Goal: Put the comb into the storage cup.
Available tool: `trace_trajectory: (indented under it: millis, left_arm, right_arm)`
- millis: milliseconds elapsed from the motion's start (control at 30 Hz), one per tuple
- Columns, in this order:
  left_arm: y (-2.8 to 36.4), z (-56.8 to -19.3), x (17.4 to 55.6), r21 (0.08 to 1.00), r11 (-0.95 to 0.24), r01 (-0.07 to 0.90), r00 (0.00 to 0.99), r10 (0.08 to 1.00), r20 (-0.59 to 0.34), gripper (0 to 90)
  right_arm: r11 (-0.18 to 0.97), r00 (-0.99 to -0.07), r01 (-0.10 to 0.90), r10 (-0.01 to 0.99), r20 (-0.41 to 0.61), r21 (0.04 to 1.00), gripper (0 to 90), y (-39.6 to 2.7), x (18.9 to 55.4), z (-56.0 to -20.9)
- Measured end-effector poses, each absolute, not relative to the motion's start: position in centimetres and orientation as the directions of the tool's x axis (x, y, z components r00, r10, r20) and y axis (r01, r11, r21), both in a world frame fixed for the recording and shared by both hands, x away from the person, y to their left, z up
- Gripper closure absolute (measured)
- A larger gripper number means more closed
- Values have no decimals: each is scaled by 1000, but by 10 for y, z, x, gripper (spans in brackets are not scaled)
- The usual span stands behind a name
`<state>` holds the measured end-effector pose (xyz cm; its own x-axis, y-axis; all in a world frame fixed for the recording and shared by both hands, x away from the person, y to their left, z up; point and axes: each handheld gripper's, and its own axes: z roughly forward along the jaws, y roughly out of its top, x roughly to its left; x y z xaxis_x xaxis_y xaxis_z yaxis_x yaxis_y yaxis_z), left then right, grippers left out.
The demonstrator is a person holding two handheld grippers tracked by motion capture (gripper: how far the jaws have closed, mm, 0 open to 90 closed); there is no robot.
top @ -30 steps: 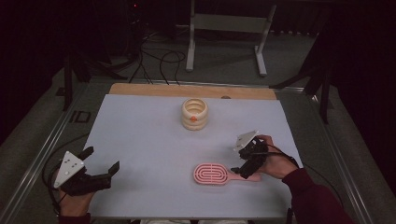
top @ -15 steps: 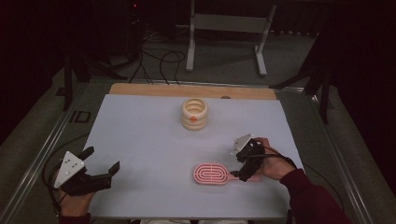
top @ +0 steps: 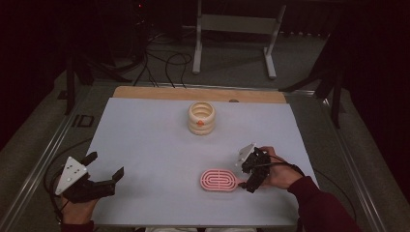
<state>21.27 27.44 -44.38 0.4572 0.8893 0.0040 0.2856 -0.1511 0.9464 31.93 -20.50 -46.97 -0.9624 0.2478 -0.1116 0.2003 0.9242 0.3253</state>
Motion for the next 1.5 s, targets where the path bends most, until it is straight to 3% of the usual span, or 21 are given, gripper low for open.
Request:
trace_trajectory:
  millis: [600, 800, 833, 933, 1067, 1500]
  left_arm:
    - [275, -444, 213, 946, -150, 286, 455, 891, 4, 4]
    - [274, -445, 214, 945, -151, 290, 458, 889, 2, 4]
    - [274, -445, 214, 945, -151, 290, 458, 889, 2, 4]
    - [274, -446, 214, 944, -154, 290, 458, 889, 4, 4]
    - [274, -447, 214, 944, -152, 294, 458, 889, 0, 4]
    - [273, -447, 214, 943, -155, 296, 461, 887, 1, 4]
  right_arm:
    - [943, -974, 182, 211, -79, 278, 228, -202, 317, -483]
    - [954, -982, 166, 183, -48, 249, 425, -196, 316, -489]
    - [954, -982, 166, 183, -48, 249, 425, -196, 316, -489]
    - [958, -987, 151, 161, -23, 244, 559, -193, 316, -491]
    - [962, -990, 138, 141, 1, 236, 626, -191, 316, -491]
    - [958, -989, 143, 150, -10, 247, 699, -192, 313, -491]
